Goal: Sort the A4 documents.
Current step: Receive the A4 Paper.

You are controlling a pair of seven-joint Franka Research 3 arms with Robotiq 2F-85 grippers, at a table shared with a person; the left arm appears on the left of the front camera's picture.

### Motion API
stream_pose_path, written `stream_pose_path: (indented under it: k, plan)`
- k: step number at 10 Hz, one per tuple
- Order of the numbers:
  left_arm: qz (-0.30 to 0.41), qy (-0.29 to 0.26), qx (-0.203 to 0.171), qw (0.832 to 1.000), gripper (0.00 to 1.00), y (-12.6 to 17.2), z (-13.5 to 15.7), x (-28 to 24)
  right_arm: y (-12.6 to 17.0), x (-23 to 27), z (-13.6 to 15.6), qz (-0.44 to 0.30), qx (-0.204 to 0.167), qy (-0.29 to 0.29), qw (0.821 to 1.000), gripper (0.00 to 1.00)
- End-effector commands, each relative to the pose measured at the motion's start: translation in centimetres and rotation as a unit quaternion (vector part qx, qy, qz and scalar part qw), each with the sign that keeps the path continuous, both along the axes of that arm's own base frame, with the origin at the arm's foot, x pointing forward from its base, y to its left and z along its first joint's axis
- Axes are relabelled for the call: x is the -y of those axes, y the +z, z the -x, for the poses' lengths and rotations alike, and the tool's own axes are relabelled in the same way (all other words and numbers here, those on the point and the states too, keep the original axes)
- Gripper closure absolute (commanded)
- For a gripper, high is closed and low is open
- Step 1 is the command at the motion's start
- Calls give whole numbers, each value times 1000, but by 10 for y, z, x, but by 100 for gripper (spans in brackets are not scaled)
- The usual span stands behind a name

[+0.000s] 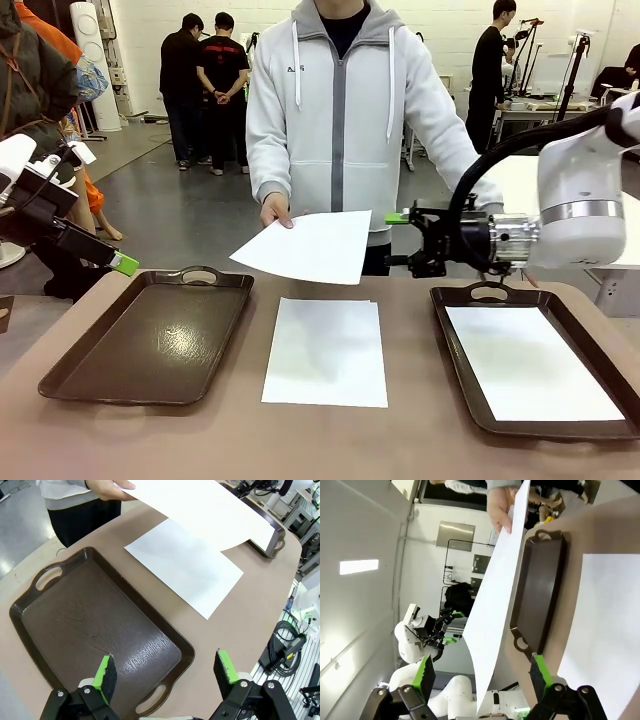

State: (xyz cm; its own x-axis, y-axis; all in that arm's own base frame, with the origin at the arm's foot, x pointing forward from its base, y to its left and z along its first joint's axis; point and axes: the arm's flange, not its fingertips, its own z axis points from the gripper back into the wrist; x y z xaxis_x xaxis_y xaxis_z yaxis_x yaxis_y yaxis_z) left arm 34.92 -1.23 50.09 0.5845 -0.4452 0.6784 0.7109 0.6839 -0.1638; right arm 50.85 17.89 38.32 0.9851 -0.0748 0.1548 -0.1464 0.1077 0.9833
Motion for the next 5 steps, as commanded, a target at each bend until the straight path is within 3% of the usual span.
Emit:
stream_pose_path:
  k: [1, 5]
  plan:
    - [6, -9, 3, 1000, 0, -2, -1, -2, -13, -26, -14, -4, -37, 1, 999, 0]
    - [6, -9, 3, 1000, 0, -2, -1, -2, -33, -63, -30, -16, -63, 0, 998, 0]
